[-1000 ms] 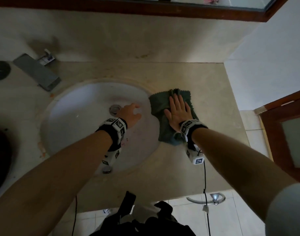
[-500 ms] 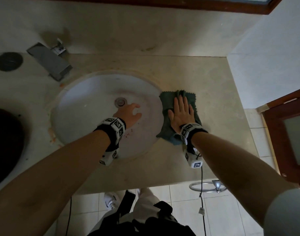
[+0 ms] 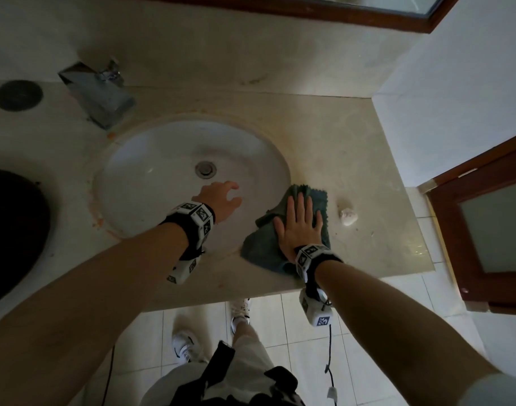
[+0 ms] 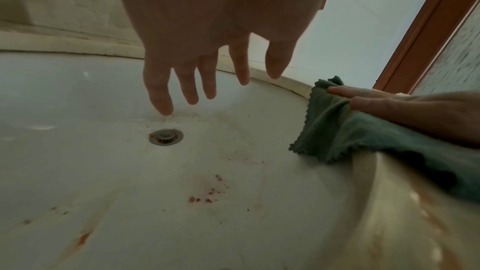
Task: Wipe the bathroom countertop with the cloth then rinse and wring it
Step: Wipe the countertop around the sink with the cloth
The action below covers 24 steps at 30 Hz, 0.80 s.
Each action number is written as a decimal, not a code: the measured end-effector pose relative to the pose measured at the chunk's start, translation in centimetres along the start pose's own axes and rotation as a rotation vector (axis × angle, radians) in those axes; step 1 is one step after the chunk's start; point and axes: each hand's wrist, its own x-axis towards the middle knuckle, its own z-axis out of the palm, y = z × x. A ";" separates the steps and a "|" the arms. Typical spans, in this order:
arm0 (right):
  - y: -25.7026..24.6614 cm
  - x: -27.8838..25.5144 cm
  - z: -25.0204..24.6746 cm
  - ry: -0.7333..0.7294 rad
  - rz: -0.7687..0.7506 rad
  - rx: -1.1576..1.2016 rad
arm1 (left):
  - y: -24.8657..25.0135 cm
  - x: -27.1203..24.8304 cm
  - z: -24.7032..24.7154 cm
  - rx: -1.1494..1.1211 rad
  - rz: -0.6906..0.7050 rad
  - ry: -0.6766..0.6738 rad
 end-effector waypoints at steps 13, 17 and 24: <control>3.5 8.5 -3.7 -0.029 -0.210 -0.078 | 3.2 5.9 -1.3 -0.066 -0.074 0.001; 3.4 12.8 -5.5 -0.031 -0.259 -0.099 | 3.4 8.1 -1.9 -0.076 -0.145 0.017; 1.4 19.4 -7.3 0.001 -0.331 -0.144 | 2.0 10.6 -3.9 -0.144 -0.239 0.069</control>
